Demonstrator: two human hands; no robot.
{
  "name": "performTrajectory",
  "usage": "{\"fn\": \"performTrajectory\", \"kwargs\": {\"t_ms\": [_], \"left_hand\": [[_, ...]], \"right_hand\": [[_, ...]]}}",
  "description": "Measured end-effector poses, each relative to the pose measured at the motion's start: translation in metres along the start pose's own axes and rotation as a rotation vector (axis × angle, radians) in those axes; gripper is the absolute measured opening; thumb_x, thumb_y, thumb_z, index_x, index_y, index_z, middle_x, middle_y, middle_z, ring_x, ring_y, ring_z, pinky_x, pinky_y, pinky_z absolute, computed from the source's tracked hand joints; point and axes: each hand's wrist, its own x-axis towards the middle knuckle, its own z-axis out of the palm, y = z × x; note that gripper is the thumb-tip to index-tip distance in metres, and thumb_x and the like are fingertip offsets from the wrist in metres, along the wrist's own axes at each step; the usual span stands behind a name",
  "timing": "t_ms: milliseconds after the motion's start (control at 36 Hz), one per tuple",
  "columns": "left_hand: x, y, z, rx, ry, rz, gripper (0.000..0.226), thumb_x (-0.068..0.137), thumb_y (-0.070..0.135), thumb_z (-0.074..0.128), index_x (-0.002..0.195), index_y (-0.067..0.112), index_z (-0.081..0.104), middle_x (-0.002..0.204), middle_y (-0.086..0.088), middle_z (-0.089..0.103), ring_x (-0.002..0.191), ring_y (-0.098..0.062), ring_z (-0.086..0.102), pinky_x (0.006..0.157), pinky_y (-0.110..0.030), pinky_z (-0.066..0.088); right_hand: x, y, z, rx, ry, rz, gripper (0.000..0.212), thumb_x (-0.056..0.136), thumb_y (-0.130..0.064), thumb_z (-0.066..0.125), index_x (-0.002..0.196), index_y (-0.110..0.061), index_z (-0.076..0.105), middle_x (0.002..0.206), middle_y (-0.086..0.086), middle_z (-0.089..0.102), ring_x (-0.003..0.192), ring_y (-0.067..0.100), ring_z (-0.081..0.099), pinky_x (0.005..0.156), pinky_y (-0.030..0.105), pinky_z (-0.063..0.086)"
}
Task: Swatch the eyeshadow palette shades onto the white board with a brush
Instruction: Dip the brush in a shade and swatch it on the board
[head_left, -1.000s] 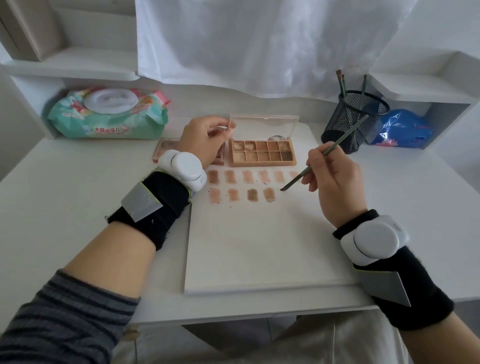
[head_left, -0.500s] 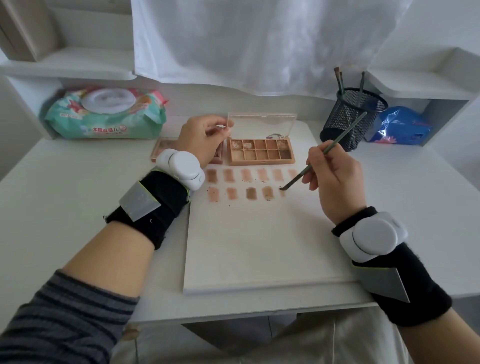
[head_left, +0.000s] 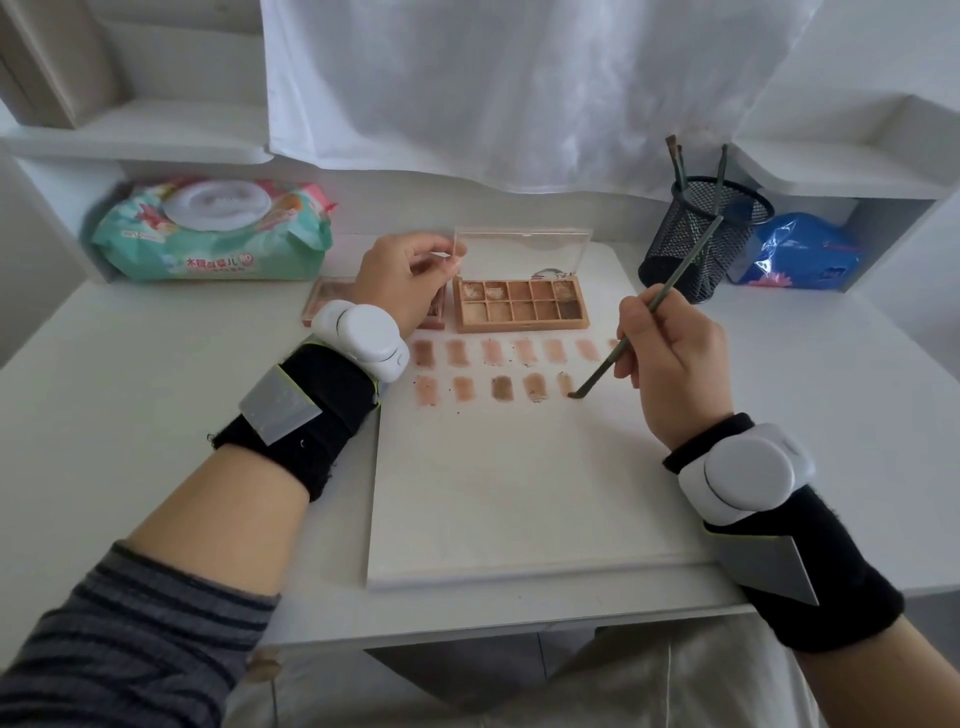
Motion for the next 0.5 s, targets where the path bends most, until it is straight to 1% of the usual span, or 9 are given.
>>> {"fn": "performTrajectory", "kwargs": {"t_ms": [56,139,194,306,417,500], "left_hand": [[0.0,-0.0004,0.0004,0.002,-0.001,-0.001,0.014,0.086,0.017,0.063,0.087,0.03,0.068,0.085,-0.002,0.072,0.084,-0.026,0.069,0.085,-0.042,0.054],[0.0003,0.0005,0.0008,0.0,-0.002,-0.001,0.014,0.086,0.016,0.063,0.087,0.03,0.068,0.086,-0.004,0.073,0.084,-0.028,0.068,0.085,-0.041,0.054],[0.0002,0.001,0.0008,0.002,0.0,0.001,0.014,0.086,0.016,0.063,0.087,0.029,0.068,0.086,-0.004,0.073,0.084,-0.028,0.068,0.085,-0.04,0.054],[-0.0004,0.0013,0.0021,-0.002,-0.003,0.0,0.014,0.086,0.016,0.063,0.088,0.028,0.068,0.086,-0.002,0.072,0.085,-0.026,0.068,0.084,-0.036,0.055],[0.0006,0.001,0.0007,-0.002,-0.004,0.007,0.013,0.087,0.016,0.063,0.088,0.029,0.068,0.085,0.001,0.071,0.086,-0.024,0.068,0.085,-0.035,0.054],[0.0007,0.0002,0.0007,-0.006,-0.006,0.012,0.013,0.087,0.017,0.063,0.089,0.028,0.069,0.085,0.001,0.072,0.086,-0.024,0.068,0.084,-0.032,0.054]], "right_hand": [[0.0003,0.0003,0.0001,-0.001,0.007,0.0,0.024,0.088,-0.028,0.042,0.067,-0.019,0.046,0.051,-0.001,0.049,0.044,0.008,0.047,0.049,0.019,0.037],[0.002,0.0004,0.0006,-0.015,0.014,0.001,0.02,0.09,-0.029,0.042,0.071,-0.024,0.047,0.055,-0.001,0.053,0.049,0.01,0.049,0.053,0.028,0.042],[0.0028,0.0001,0.0013,-0.015,0.016,-0.001,0.019,0.091,-0.028,0.042,0.072,-0.026,0.047,0.056,0.0,0.054,0.05,0.011,0.049,0.055,0.032,0.043],[0.0019,0.001,0.0003,-0.019,0.01,-0.004,0.021,0.09,-0.028,0.043,0.07,-0.022,0.047,0.054,-0.002,0.052,0.047,0.008,0.048,0.052,0.026,0.041],[0.0003,0.0009,-0.0005,-0.008,0.0,-0.007,0.025,0.088,-0.029,0.043,0.067,-0.016,0.046,0.05,0.001,0.049,0.044,0.009,0.045,0.049,0.021,0.036],[0.0005,-0.0004,-0.0002,0.025,0.02,-0.016,0.022,0.089,-0.028,0.043,0.069,-0.02,0.047,0.052,-0.002,0.05,0.047,0.009,0.048,0.05,0.021,0.038]]}}
